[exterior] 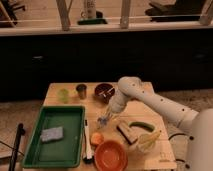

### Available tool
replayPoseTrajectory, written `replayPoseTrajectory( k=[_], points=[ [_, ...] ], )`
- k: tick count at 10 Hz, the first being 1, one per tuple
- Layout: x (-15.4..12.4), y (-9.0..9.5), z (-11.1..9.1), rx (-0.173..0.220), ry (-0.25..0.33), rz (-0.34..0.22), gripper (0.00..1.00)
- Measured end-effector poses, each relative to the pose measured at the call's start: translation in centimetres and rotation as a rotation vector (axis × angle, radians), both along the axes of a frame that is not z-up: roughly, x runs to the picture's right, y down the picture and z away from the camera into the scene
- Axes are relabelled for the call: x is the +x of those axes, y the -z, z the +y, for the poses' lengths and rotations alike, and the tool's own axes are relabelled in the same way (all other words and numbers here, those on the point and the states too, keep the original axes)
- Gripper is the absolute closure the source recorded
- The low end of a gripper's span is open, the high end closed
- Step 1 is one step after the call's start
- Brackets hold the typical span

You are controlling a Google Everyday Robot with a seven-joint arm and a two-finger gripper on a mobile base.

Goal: Place towel in table surface

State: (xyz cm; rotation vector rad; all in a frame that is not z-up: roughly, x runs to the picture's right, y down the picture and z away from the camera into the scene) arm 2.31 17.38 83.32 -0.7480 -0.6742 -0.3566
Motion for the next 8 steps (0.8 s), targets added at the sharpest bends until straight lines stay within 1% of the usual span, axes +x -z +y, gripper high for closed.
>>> replayPoseTrajectory(
  k=[1, 2, 3, 5, 6, 7, 8],
  points=[
    [-0.04, -0.08, 0.03, -0.002, 0.010, -0.011, 0.92],
    [-0.13, -0.12, -0.01, -0.003, 0.022, -0.028, 0.82],
    [-0.34, -0.12, -0.01, -0.005, 0.041, -0.050, 0.67],
    [-0.71, -0.19, 0.03, -0.007, 0.056, -0.068, 0.51],
    [-0.67, -0.16, 0.10, -0.010, 0.062, -0.075, 0.39],
    [-0.72, -0.15, 0.13, -0.011, 0.066, -0.081, 0.29],
    [-0.75, -0.11, 0.09, -0.011, 0.069, -0.085, 0.23]
  ],
)
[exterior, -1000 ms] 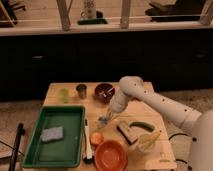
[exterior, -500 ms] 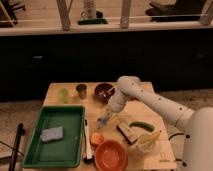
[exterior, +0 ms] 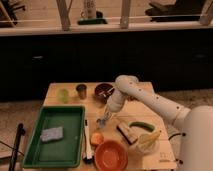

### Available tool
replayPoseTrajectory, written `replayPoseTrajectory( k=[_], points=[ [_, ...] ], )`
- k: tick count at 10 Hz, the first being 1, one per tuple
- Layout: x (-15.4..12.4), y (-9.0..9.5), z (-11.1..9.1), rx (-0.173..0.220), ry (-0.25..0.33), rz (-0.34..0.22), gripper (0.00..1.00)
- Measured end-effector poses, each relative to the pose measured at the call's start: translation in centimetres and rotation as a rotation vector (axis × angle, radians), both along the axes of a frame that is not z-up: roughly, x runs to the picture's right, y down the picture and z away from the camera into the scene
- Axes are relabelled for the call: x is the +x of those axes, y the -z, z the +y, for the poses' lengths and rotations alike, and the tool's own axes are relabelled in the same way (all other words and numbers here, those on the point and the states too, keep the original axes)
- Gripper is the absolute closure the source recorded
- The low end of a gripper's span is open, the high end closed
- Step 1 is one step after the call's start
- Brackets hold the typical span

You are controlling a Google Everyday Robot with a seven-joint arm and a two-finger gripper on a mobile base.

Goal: Place towel in table surface

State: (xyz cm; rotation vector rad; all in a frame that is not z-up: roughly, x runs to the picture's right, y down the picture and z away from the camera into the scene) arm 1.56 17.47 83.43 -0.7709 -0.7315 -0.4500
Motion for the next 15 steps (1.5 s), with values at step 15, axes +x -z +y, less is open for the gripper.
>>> replayPoseTrajectory(
  k=[15],
  points=[
    [2.3, 1.5, -2.1, 0.010, 0.003, -0.028, 0.20]
  ],
)
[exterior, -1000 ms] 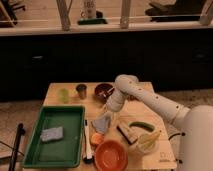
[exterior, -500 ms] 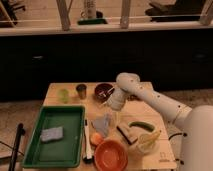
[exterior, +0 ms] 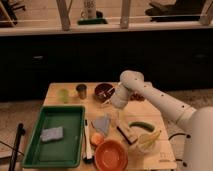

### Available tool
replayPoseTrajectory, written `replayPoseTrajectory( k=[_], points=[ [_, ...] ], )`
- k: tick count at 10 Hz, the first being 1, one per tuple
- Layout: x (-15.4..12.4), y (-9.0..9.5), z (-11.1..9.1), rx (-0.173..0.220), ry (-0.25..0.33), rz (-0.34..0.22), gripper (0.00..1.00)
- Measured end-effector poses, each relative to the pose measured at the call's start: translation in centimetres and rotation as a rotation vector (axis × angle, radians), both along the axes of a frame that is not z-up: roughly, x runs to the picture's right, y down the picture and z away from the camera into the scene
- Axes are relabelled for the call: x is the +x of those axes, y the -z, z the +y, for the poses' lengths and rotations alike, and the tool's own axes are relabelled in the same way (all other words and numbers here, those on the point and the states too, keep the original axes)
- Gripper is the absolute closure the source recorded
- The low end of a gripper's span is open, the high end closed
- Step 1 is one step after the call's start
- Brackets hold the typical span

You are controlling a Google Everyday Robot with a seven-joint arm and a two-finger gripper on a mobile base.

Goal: Place towel in table surface

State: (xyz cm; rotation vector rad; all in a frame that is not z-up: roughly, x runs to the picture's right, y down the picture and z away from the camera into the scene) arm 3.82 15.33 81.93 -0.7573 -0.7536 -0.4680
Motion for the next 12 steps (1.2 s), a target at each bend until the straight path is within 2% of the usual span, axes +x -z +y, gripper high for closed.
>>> replayPoseTrajectory(
  k=[12],
  points=[
    [0.30, -0.06, -0.30, -0.003, -0.006, -0.007, 0.20]
  ],
)
